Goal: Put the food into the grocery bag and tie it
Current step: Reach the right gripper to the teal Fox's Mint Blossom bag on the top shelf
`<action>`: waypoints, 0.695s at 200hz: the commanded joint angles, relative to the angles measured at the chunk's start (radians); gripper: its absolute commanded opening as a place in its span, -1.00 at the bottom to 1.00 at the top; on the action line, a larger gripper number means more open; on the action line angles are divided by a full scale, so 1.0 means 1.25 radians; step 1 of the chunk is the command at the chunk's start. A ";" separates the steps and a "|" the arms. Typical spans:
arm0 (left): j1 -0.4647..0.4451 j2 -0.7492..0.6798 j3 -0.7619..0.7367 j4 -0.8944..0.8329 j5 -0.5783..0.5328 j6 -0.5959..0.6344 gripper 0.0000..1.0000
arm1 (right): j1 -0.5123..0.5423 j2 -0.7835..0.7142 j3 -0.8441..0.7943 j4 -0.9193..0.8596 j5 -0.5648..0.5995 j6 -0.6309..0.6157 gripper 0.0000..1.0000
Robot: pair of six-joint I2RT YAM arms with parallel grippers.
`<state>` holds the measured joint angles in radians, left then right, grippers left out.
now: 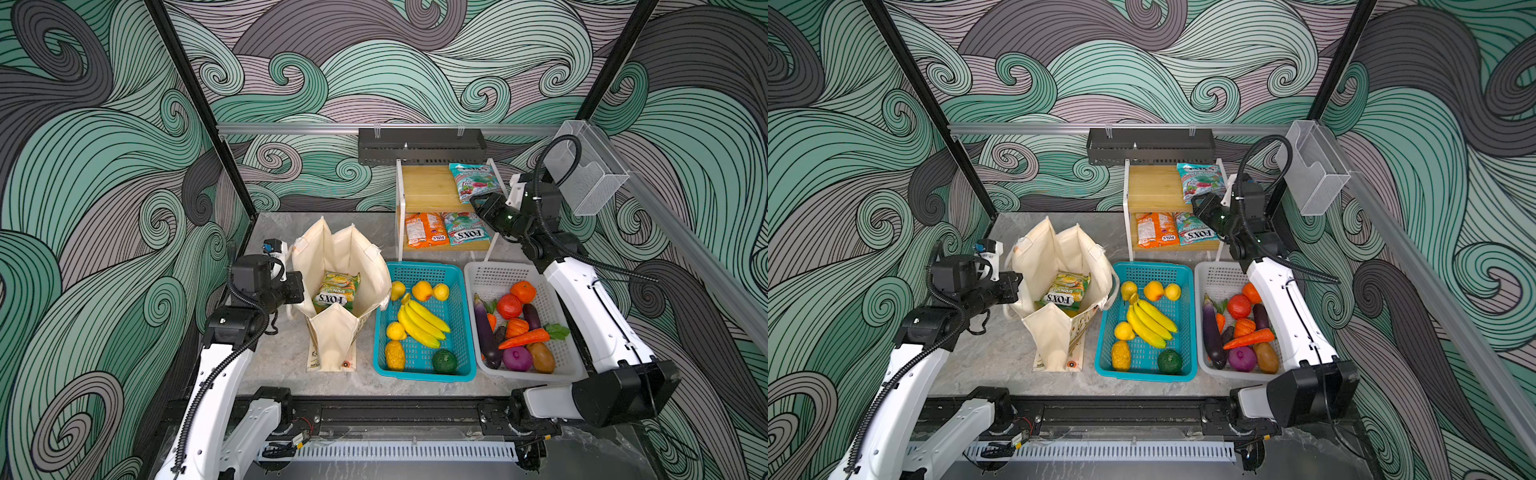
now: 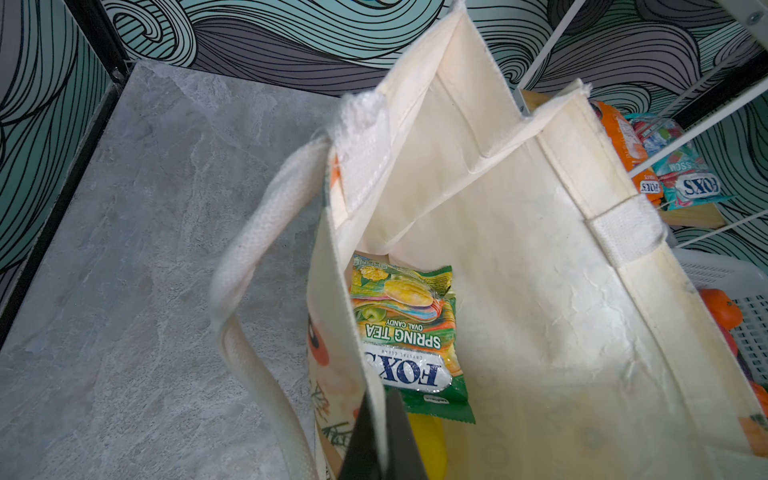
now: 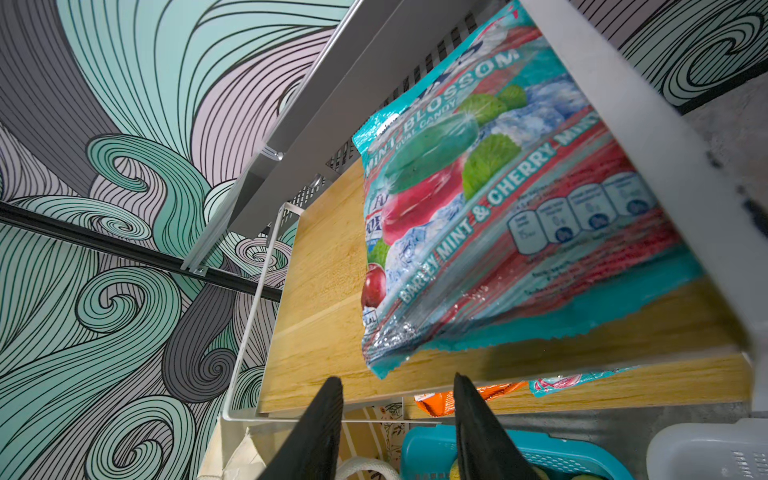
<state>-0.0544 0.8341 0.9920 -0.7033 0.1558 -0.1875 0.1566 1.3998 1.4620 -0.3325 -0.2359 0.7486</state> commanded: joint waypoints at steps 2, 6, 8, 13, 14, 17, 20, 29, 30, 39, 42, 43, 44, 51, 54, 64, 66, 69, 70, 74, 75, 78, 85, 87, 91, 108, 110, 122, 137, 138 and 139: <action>0.007 -0.002 0.000 0.004 0.013 0.001 -1.00 | 0.004 0.011 0.016 0.018 0.007 0.018 -0.06; 0.007 -0.002 0.000 0.005 0.012 0.001 -1.00 | 0.006 0.012 0.016 0.016 0.009 0.018 -0.06; 0.007 -0.002 0.000 0.004 0.012 0.001 -1.00 | 0.006 0.012 0.016 0.015 0.011 0.017 -0.06; 0.007 -0.001 0.000 0.005 0.012 0.001 -1.00 | 0.008 0.015 0.018 0.011 0.015 0.016 -0.06; 0.007 -0.001 0.000 0.005 0.012 0.001 -1.00 | 0.008 0.015 0.018 0.011 0.016 0.016 -0.06; 0.007 -0.002 -0.001 0.005 0.013 0.001 -1.00 | 0.009 0.016 0.017 0.008 0.018 0.016 -0.06; 0.007 -0.002 -0.001 0.005 0.013 0.000 -1.00 | 0.009 0.016 0.017 0.007 0.021 0.016 -0.07; 0.007 -0.001 -0.001 0.005 0.013 0.001 -1.00 | 0.009 0.017 0.014 0.007 0.028 0.016 -0.08; 0.007 -0.001 -0.001 0.005 0.012 0.001 -1.00 | 0.010 0.018 0.014 0.007 0.028 0.017 -0.08; 0.007 -0.001 -0.001 0.005 0.013 0.001 -1.00 | 0.010 0.017 0.011 0.009 0.034 0.015 -0.12; 0.008 -0.002 0.000 0.005 0.013 0.001 -1.00 | 0.010 0.016 0.009 0.011 0.035 0.014 -0.14; 0.008 -0.001 0.000 0.005 0.013 0.001 -1.00 | 0.010 0.016 0.009 0.012 0.037 0.014 -0.15; 0.008 -0.001 -0.001 0.005 0.013 0.001 -1.00 | 0.010 0.015 0.008 0.012 0.038 0.013 -0.16; 0.008 -0.001 0.000 0.005 0.013 0.000 -1.00 | 0.009 0.014 0.006 0.012 0.047 0.011 -0.20; 0.008 -0.001 0.000 0.004 0.013 0.001 -1.00 | 0.009 0.013 0.006 0.012 0.050 0.010 -0.22; 0.008 -0.002 -0.001 0.004 0.013 0.001 -1.00 | 0.009 0.016 0.010 0.010 0.054 0.007 -0.28; 0.008 -0.001 -0.001 0.004 0.013 0.001 -1.00 | 0.009 0.016 0.010 0.009 0.053 0.007 -0.29; 0.008 -0.001 -0.001 0.005 0.013 0.001 -1.00 | 0.010 0.018 0.012 0.008 0.054 0.006 -0.29; 0.008 -0.001 -0.001 0.004 0.013 0.001 -1.00 | 0.009 0.019 0.014 0.008 0.054 0.006 -0.29; 0.008 -0.001 0.000 0.005 0.013 0.000 -1.00 | 0.009 0.021 0.015 0.006 0.053 0.005 -0.30; 0.008 -0.001 0.000 0.004 0.013 0.000 -1.00 | 0.009 0.022 0.016 0.006 0.053 0.006 -0.30; 0.008 -0.003 0.000 0.004 0.014 0.000 -1.00 | 0.010 0.023 0.016 0.006 0.050 0.006 -0.31; 0.008 -0.004 -0.001 0.005 0.014 0.001 -1.00 | 0.010 0.025 0.015 0.010 0.045 0.008 -0.38; 0.008 -0.004 0.000 0.005 0.014 0.001 -1.00 | 0.011 0.026 0.016 0.011 0.044 0.009 -0.41; 0.008 -0.006 -0.001 0.005 0.014 0.001 -1.00 | 0.011 0.026 0.013 0.014 0.044 0.011 -0.46; 0.008 -0.007 -0.001 0.007 0.014 0.000 -1.00 | 0.015 0.026 0.005 0.030 0.038 0.015 -0.61; 0.008 -0.007 -0.001 0.005 0.014 0.001 -1.00 | 0.015 0.027 0.005 0.032 0.038 0.016 -0.62; 0.008 -0.005 -0.001 0.005 0.014 0.001 -1.00 | 0.017 0.028 0.004 0.039 0.030 0.017 -0.75; 0.008 -0.007 -0.001 0.004 0.015 0.001 -1.00 | 0.020 0.021 0.002 0.046 0.017 0.018 -0.95; 0.008 -0.006 -0.001 0.004 0.015 0.000 -1.00 | 0.020 0.021 0.001 0.047 0.017 0.018 -0.96; 0.008 -0.007 -0.001 0.005 0.015 0.000 -1.00 | 0.021 0.020 0.000 0.047 0.016 0.018 -0.98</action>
<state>-0.0517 0.8337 0.9920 -0.7033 0.1616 -0.1875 0.1734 1.4235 1.4635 -0.3042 -0.1997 0.7704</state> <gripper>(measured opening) 0.049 0.079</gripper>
